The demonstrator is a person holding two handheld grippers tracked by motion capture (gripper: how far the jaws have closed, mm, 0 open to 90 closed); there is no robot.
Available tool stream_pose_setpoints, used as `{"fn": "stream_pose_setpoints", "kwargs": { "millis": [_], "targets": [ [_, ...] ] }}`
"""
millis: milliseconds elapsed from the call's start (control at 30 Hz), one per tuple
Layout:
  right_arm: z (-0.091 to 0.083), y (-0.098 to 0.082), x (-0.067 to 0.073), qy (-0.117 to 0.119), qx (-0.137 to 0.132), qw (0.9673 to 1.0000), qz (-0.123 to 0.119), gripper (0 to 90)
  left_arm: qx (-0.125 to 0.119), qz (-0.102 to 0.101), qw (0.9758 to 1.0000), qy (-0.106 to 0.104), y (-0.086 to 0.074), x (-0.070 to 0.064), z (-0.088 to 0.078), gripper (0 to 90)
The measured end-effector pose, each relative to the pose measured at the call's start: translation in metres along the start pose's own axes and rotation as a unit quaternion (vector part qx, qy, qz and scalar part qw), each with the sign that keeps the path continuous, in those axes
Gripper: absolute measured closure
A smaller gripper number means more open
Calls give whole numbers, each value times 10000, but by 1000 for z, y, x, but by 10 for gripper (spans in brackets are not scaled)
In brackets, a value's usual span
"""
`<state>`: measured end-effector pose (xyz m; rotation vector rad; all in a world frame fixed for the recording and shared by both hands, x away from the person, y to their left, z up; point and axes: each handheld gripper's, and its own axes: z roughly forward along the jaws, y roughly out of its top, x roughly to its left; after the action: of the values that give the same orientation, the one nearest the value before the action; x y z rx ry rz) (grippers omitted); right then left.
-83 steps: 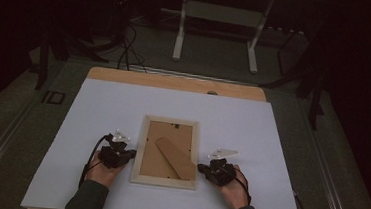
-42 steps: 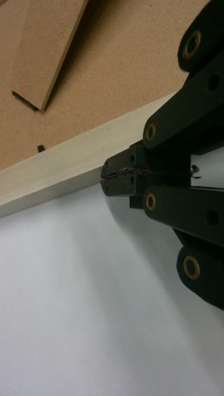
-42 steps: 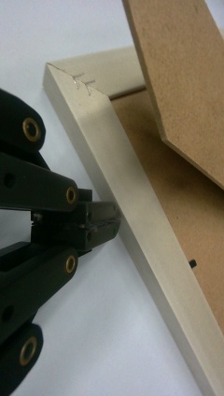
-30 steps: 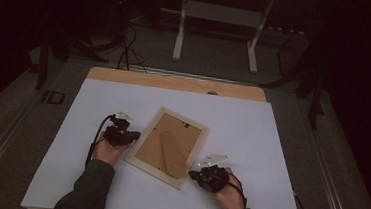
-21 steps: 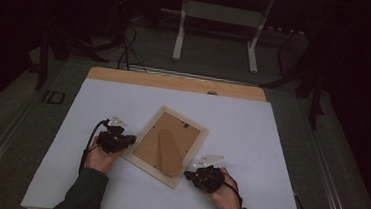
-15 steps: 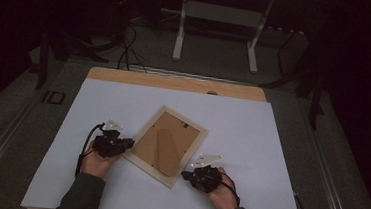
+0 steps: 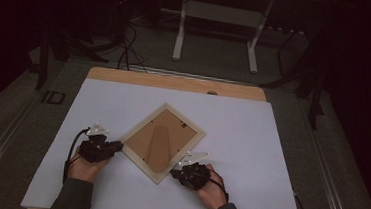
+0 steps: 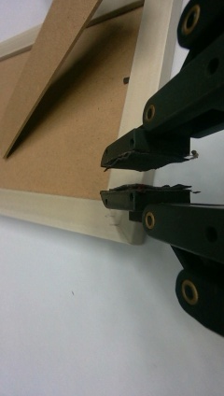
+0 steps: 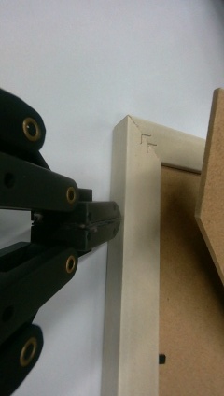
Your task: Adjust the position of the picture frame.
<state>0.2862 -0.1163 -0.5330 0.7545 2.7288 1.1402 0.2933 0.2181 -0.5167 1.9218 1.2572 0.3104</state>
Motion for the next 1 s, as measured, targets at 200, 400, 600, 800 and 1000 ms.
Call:
{"fn": "stream_pose_setpoints", "kwargs": {
  "millis": [200, 400, 600, 800, 1000],
  "targets": [
    [-16, 3, -20, -231, -174, 9994, 205, 900, -49, -48, 10000, 9, -4, 2, -5, 806],
    [-41, 7, -53, -664, -646, 9930, 732, 891, -226, -99, 9997, -52, -4, -1, -9, 817],
    [-48, 7, -81, -1153, -765, 9854, 990, 875, -213, -142, 9996, -86, -12, 0, -11, 831],
    [-52, 6, -105, -1538, -743, 9795, 1071, 896, -164, -151, 9997, -100, -14, -2, -10, 900],
    [-44, 12, -128, -1789, -559, 9742, 1255, 895, 7, -56, 9999, 129, -17, -5, -5, 900]
  ]
}}
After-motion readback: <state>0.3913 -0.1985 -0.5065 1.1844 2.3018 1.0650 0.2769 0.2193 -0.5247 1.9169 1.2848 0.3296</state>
